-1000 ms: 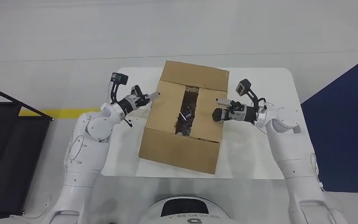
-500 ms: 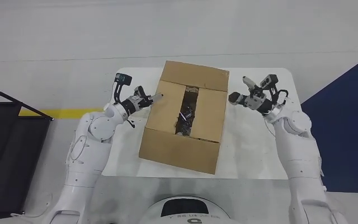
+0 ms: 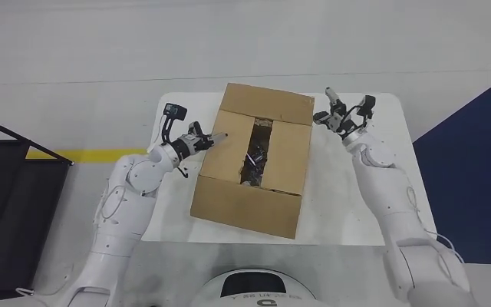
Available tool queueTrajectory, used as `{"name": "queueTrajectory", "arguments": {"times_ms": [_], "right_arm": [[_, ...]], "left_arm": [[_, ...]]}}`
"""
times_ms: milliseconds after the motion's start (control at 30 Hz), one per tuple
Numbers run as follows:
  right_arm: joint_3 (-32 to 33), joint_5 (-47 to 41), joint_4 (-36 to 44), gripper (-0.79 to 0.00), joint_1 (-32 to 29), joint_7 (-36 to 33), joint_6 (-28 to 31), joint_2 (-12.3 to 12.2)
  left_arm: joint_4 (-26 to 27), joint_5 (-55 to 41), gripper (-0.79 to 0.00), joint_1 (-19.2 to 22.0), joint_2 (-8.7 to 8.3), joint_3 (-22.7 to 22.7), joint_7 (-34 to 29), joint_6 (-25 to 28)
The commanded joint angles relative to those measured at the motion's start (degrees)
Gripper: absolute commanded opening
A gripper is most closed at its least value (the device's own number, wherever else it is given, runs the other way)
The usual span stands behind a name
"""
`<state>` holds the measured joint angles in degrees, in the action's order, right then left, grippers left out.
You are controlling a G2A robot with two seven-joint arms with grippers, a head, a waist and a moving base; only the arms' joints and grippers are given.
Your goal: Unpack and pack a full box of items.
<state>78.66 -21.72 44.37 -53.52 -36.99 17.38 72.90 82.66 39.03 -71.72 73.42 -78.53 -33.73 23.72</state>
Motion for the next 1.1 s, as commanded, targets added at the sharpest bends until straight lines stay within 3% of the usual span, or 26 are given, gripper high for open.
{"name": "queueTrajectory", "arguments": {"times_ms": [0, 167, 333, 567, 800, 967, 1067], "right_arm": [[0.9, -8.0, -0.9, 0.0, 0.5, -6.9, 0.7, 0.2], [2.9, -23.1, -2.4, 0.0, 0.8, -23.8, -2.3, 0.6], [4.6, -35.2, -5.6, 0.0, 1.5, -35.4, -6.4, 1.2], [1.7, -28.9, -7.4, 0.0, 3.6, -48.2, -9.2, 0.7], [-1.5, -18.0, -4.4, 0.0, 4.6, -48.5, -7.3, 0.0], [-2.5, -16.6, -1.8, 0.0, 4.5, -45.2, -8.8, 0.0], [-3.5, -14.8, -0.9, 0.0, 4.7, -42.8, -9.6, 0.0]], "left_arm": [[0.0, 0.2, 0.0, -0.1, -0.13, -0.1, 0.0, -0.2], [-0.5, 0.5, 0.0, -0.1, -0.41, 0.0, 0.4, -0.3], [-1.0, -1.0, 0.0, 0.1, -0.74, -0.1, -1.2, 0.4], [-4.6, -5.3, 0.0, 1.3, -1.67, -2.6, -5.4, 3.1], [-5.9, -2.4, 0.0, -0.3, -3.54, -5.8, -10.7, 10.8], [-5.8, -1.1, 0.0, -3.4, -5.31, -8.0, -17.2, 21.1], [-5.3, 2.7, 0.0, -4.6, -6.23, -8.7, -19.9, 23.8]]}}
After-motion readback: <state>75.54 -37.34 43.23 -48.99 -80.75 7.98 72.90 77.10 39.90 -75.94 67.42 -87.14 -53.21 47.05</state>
